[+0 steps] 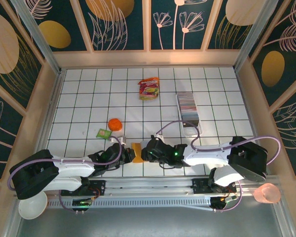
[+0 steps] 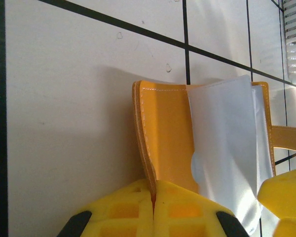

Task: Put the credit cards into the card holder
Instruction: Flip over the card slot in the card holder.

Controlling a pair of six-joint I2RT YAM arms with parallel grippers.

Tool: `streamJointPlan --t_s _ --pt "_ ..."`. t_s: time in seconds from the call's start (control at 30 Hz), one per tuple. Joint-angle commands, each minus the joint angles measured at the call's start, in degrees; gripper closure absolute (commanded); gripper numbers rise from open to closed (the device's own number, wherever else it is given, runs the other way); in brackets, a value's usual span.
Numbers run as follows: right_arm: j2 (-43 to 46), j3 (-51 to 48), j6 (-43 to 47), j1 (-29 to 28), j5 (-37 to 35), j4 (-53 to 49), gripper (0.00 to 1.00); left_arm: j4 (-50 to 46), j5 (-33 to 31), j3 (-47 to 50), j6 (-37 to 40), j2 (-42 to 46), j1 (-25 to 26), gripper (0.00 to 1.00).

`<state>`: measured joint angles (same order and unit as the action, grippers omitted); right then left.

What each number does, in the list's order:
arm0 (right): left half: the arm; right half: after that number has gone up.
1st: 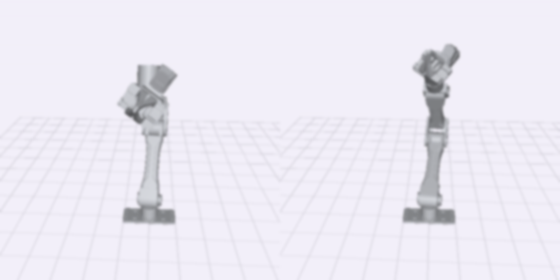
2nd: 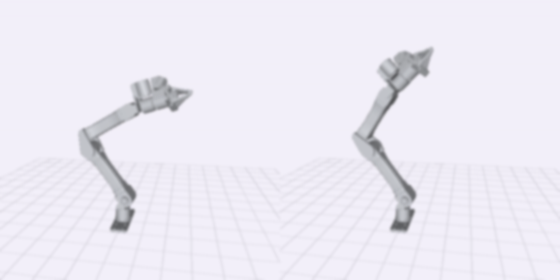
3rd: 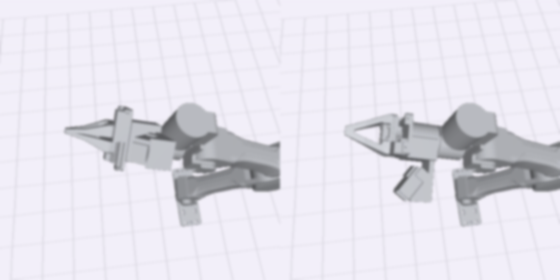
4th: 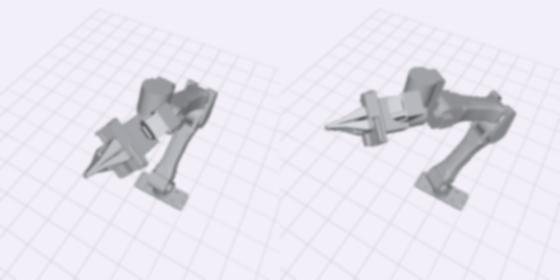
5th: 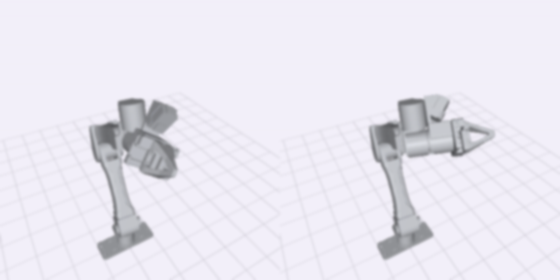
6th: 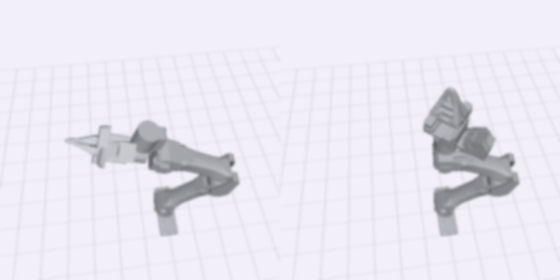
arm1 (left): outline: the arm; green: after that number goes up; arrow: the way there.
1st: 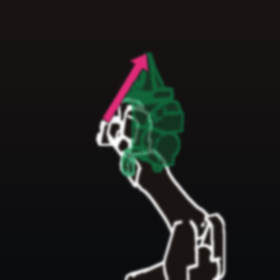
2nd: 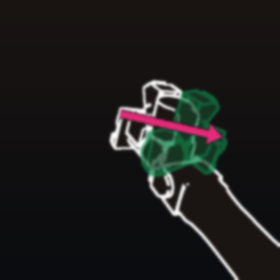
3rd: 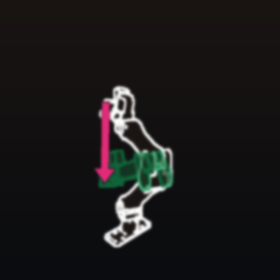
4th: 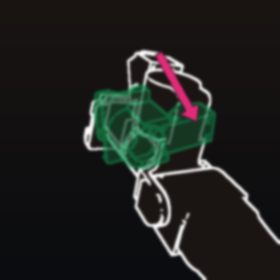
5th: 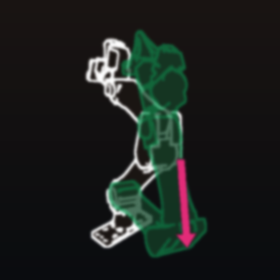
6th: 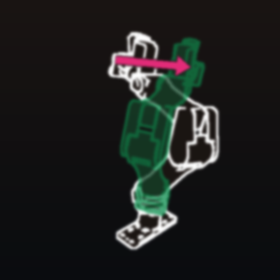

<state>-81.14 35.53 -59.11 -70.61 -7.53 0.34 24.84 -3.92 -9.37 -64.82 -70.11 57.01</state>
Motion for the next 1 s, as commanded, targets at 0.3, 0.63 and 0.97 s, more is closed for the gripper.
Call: streamJointPlan --t_s 0.3,0.63,0.97 --pt "-1.0 0.0 -0.5 -0.5 -0.7 1.9 0.53 -5.3 -1.1 0.6 -0.2 -0.3 0.1 1.0" --pt "-1.8 -1.4 -0.6 -0.5 4.5 13.6 0.53 -6.2 -1.8 1.1 -1.1 2.4 0.1 0.94" --pt "-6.8 -0.8 -0.9 -0.2 6.3 16.2 0.54 -19.3 -13.0 2.1 -6.3 13.4 0.1 0.52"
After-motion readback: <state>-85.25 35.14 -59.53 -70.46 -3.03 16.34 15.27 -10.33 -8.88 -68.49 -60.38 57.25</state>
